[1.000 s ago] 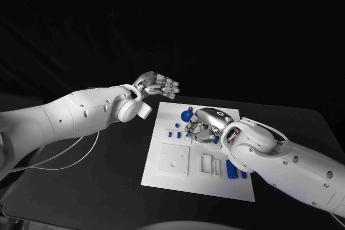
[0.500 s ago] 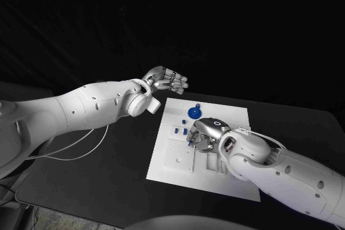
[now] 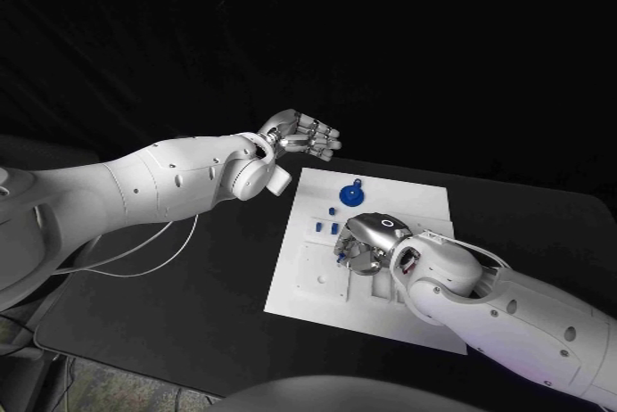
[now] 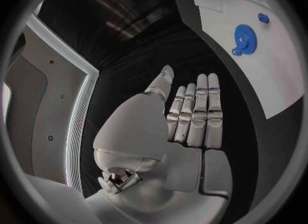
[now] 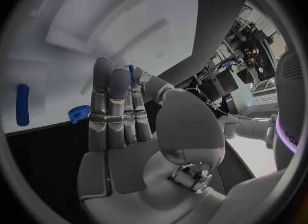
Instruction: Assemble the parts on the task board
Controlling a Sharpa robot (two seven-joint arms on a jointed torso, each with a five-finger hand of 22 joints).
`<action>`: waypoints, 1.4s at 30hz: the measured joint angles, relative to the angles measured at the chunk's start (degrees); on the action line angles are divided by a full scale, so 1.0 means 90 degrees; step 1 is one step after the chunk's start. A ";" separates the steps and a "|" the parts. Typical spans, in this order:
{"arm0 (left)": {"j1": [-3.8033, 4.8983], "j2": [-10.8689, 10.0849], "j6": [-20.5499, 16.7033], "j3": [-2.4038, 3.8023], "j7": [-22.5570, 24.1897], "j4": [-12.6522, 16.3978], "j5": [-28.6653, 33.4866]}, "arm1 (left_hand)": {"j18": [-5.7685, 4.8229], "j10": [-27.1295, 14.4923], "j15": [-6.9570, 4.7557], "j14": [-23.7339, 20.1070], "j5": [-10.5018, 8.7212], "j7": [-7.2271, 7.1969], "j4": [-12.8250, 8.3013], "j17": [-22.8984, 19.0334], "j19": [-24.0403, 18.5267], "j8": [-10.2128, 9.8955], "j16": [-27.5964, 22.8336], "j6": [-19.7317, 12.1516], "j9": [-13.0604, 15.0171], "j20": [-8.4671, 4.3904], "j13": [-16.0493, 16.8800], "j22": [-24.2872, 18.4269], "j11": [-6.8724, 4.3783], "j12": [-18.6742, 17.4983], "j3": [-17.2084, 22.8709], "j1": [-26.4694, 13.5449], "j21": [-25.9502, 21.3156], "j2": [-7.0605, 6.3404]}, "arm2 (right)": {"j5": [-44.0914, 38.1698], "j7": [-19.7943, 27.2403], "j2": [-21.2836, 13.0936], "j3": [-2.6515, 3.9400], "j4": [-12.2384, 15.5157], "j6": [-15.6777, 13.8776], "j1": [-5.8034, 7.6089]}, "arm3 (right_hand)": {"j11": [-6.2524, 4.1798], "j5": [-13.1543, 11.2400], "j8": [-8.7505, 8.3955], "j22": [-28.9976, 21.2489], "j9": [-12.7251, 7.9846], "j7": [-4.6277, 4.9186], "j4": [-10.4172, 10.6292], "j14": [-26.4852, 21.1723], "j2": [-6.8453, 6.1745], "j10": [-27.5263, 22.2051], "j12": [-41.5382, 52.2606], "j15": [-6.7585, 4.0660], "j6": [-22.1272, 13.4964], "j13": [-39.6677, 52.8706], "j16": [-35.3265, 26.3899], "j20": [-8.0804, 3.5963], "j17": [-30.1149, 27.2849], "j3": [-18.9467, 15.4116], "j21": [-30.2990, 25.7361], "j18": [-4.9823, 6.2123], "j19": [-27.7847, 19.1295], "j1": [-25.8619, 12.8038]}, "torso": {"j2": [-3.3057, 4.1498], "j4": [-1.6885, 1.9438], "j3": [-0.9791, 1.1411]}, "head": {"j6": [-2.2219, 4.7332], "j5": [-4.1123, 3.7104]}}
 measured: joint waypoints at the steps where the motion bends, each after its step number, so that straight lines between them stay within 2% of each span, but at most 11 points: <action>1: 0.0000 0.0000 0.0000 0.0000 -0.0002 0.0000 0.0001 | 0.0000 0.0000 0.0000 0.0000 0.0000 0.0000 0.0000 0.0000 0.0000 0.0000 0.0000 0.0000 0.0000 0.0000 0.0000 0.0000 0.0000 0.0000 0.0000 0.0000 0.0000 0.0000 | -0.0002 0.0000 -0.0001 -0.0004 0.0000 0.0000 0.0001 | -0.0007 0.0000 0.0000 0.0000 0.0000 0.0000 0.0000 0.0000 0.0000 0.0006 0.0001 0.0000 0.0000 0.0000 0.0000 0.0000 0.0000 0.0000 0.0000 0.0000 0.0000 0.0000 | -0.0001 0.0000 0.0000 | -0.0004 0.0005; 14: 0.0000 -0.0005 0.0006 0.0000 -0.0024 -0.0009 0.0009 | 0.0000 0.0000 0.0000 0.0000 0.0000 0.0000 0.0000 0.0000 0.0000 0.0000 0.0000 0.0000 0.0000 0.0000 0.0000 -0.0030 0.0000 0.0000 0.0000 0.0000 0.0000 0.0000 | -0.0017 0.0000 -0.0055 -0.0039 0.0032 -0.0009 0.0007 | -0.0006 -0.0001 0.0005 0.0017 -0.0001 -0.0014 0.0000 0.0001 0.0026 0.0005 0.0024 0.0001 0.0012 0.0000 0.0000 0.0001 -0.0009 -0.0002 -0.0038 0.0002 0.0000 -0.0028 | -0.0002 -0.0001 0.0000 | -0.0063 0.0038; 27: 0.0000 -0.0008 0.0023 0.0000 -0.0129 -0.0045 0.0011 | 0.0000 0.0000 0.0025 -0.0024 0.0000 0.0000 0.0021 0.0000 0.0000 0.0000 0.0000 0.0000 0.0000 0.0000 0.0000 -0.0086 0.0000 0.0000 0.0022 0.0000 0.0024 0.0000 | -0.0015 0.0001 -0.0085 -0.0044 0.0091 -0.0009 -0.0016 | -0.0006 -0.0020 0.0005 0.0059 0.0010 -0.0014 -0.0007 0.0011 0.0015 0.0005 0.0024 0.0011 0.0012 0.0000 0.0000 -0.0014 -0.0017 -0.0010 -0.0086 0.0003 0.0036 -0.0037 | -0.0002 -0.0001 0.0001 | -0.0135 0.0049; 42: -0.0001 -0.0011 0.0065 0.0000 -0.0188 -0.0069 0.0014 | 0.0000 0.0000 0.0025 -0.0024 0.0000 0.0000 0.0021 -0.0001 0.0000 0.0000 0.0000 0.0000 0.0000 0.0000 0.0000 -0.0113 0.0000 0.0000 0.0022 0.0000 0.0024 0.0000 | -0.0012 -0.0019 -0.0116 -0.0057 0.0113 -0.0004 -0.0047 | -0.0005 -0.0021 0.0003 0.0110 0.0009 -0.0013 -0.0026 0.0012 -0.0017 0.0004 0.0023 0.0012 0.0011 -0.0001 0.0000 -0.0012 -0.0017 0.0008 -0.0122 0.0004 0.0035 -0.0068 | -0.0002 0.0001 0.0001 | -0.0159 0.0054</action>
